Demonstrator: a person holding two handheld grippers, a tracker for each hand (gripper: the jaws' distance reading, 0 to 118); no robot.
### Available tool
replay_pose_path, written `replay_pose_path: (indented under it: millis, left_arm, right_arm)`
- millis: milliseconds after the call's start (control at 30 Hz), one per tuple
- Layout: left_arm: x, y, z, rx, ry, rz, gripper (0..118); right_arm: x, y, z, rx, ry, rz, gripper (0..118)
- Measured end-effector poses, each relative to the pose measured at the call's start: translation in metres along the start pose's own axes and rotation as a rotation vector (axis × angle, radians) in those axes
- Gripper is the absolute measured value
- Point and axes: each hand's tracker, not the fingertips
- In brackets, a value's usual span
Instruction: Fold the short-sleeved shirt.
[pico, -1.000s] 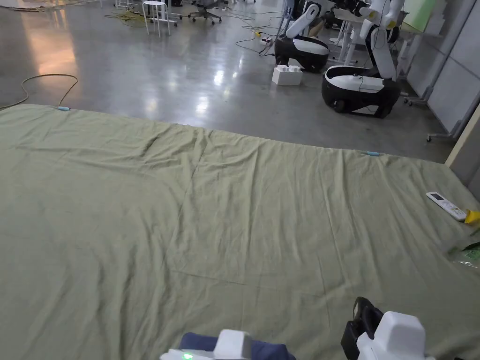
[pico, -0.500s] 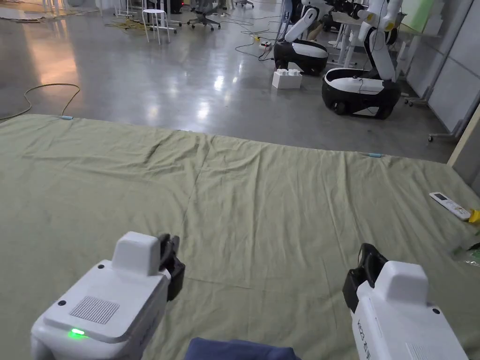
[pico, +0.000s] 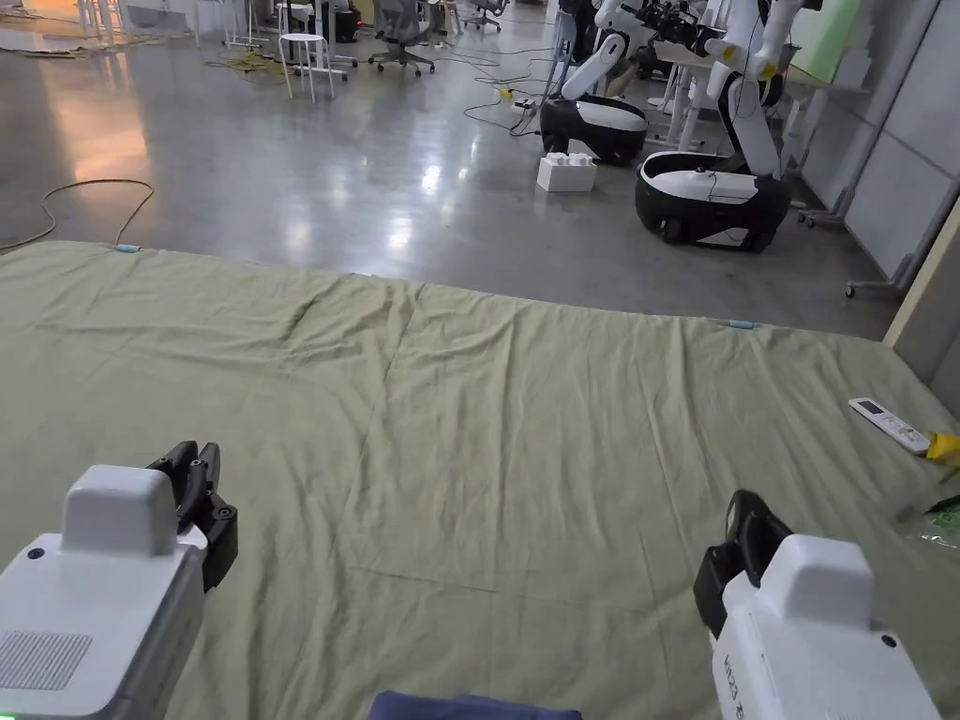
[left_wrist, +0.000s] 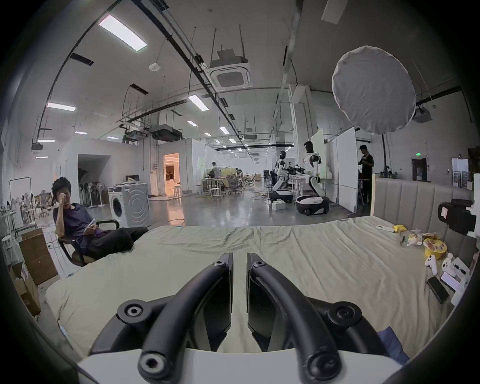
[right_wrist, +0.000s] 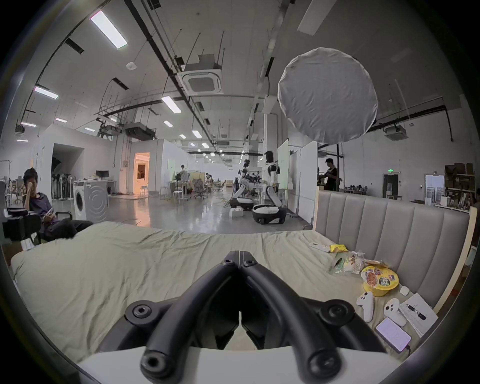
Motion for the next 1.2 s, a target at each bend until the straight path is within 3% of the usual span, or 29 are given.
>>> replay_pose_path:
  millis: [133, 200, 367, 500, 667, 733, 800, 867, 1000, 1200]
  left_arm:
    - [-0.005, -0.017, 0.004, -0.061, -0.020, 0.001, 11]
    - [-0.005, -0.028, 0.006, -0.104, -0.032, 0.019, 11]
    - [-0.001, -0.060, 0.009, -0.236, -0.085, 0.105, 11]
    - [0.005, -0.085, 0.005, -0.356, -0.152, 0.183, 11]
    - [0.016, -0.107, -0.008, -0.509, -0.254, 0.246, 11]
    - [0.020, -0.116, -0.016, -0.591, -0.330, 0.303, 22]
    - [0.021, -0.125, -0.026, -0.660, -0.397, 0.377, 57]
    - [0.023, -0.135, -0.034, -0.707, -0.458, 0.441, 83]
    - [0.030, -0.153, -0.051, -0.813, -0.578, 0.534, 87]
    - [0.046, -0.183, -0.075, -0.987, -0.629, 0.541, 86]
  right_arm:
    - [-0.022, -0.030, 0.017, -0.081, 0.127, 0.093, 0]
    - [-0.034, -0.057, 0.020, -0.195, 0.184, 0.055, 0]
    - [-0.065, -0.117, 0.015, -0.362, 0.253, 0.078, 0]
    - [-0.072, -0.156, 0.001, -0.480, 0.236, 0.069, 0]
    - [-0.060, -0.195, -0.011, -0.601, 0.127, 0.085, 0]
    - [-0.054, -0.206, -0.011, -0.619, 0.116, 0.073, 0]
    - [-0.049, -0.215, -0.010, -0.637, 0.104, 0.081, 0]
    - [-0.041, -0.219, -0.008, -0.630, 0.118, 0.050, 0]
    - [-0.050, -0.197, 0.003, -0.617, 0.133, 0.063, 0]
    - [-0.049, -0.200, 0.001, -0.612, 0.141, 0.073, 0]
